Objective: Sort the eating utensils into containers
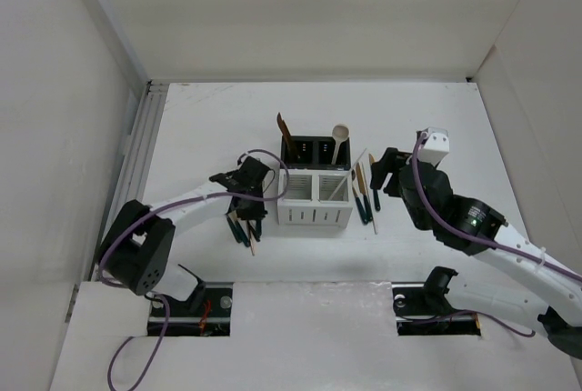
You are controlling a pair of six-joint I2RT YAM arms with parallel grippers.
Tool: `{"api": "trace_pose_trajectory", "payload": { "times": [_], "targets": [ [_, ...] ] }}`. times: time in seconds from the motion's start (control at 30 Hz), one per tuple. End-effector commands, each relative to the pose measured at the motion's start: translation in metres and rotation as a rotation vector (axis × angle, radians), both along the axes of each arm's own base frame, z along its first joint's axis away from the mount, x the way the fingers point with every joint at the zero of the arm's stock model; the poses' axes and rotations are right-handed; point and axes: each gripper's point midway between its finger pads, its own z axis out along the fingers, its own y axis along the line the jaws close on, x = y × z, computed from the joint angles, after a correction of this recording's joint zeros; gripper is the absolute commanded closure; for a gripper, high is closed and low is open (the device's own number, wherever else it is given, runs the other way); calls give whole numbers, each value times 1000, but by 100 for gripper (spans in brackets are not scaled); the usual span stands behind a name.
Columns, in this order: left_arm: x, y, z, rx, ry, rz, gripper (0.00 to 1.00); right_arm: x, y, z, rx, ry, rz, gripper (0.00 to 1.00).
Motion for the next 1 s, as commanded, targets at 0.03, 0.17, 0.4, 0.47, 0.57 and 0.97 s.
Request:
{"api": "trace_pose_trajectory", "payload": {
  "times": [0.03, 0.17, 0.4, 0.47, 0.57, 0.97],
  "targets": [
    [28, -10, 52, -105, -166, -75, 100, -1, -4, 11, 4, -27, -3, 27],
    [41, -16, 84, -184, -294, -78, 100, 0, -3, 20, 19, -55, 2, 28],
    [51, -10, 100, -168, -331, -35, 100, 2, 0, 29, 14, -82, 21, 28],
    [59, 3, 114, -119, -387, -11, 100, 3, -2, 35, 16, -98, 12, 28],
    [90, 23, 159, -55, -554, 40, 100, 6, -7, 40, 5, -121, -12, 28],
    [158, -55, 350, -343, -1179, -122, 100, 12, -18, 21, -92, -125, -79, 28]
  ]
}}
